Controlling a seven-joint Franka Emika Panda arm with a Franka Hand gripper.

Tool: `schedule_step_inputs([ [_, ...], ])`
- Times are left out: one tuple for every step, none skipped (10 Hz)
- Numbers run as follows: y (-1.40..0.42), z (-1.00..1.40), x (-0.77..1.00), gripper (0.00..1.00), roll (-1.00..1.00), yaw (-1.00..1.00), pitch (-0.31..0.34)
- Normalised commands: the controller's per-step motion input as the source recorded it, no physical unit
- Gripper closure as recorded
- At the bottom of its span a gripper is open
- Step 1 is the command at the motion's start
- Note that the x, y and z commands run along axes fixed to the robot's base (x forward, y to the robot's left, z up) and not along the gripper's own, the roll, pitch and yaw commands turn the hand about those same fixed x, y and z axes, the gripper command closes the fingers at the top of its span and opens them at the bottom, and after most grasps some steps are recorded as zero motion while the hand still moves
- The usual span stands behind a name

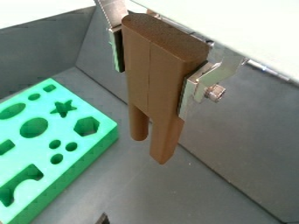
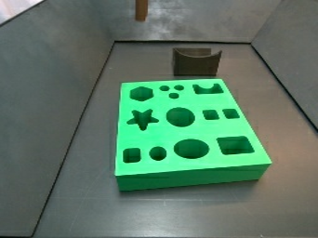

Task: Pick up the square-circle object. Move up. Rotate the square-circle object. Place the square-circle object on the fixture. Regrasp the square-circle object. Move to above the board. Insert the square-circle object.
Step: Move to above the board.

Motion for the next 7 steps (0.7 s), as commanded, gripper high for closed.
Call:
schedule_step_inputs([
  [-0.03, 0.57, 0.04, 1.00, -0.08, 0.01, 0.084],
  [-0.02, 0.35, 0.03, 1.00, -0.07, 0.01, 0.083],
  [-0.02, 0.18, 0.02, 1.00, -0.07, 0.01, 0.083],
  [-1.00, 0.10, 0.07, 1.00, 0.04, 1.00, -0.029],
  [-1.00, 0.10, 0.07, 1.00, 0.04, 1.00, -0.030],
  [-1.00, 0.10, 0.07, 1.00, 0.06, 1.00, -0.030],
  [-1.00, 0.10, 0.08, 1.00, 0.05, 1.00, -0.028],
])
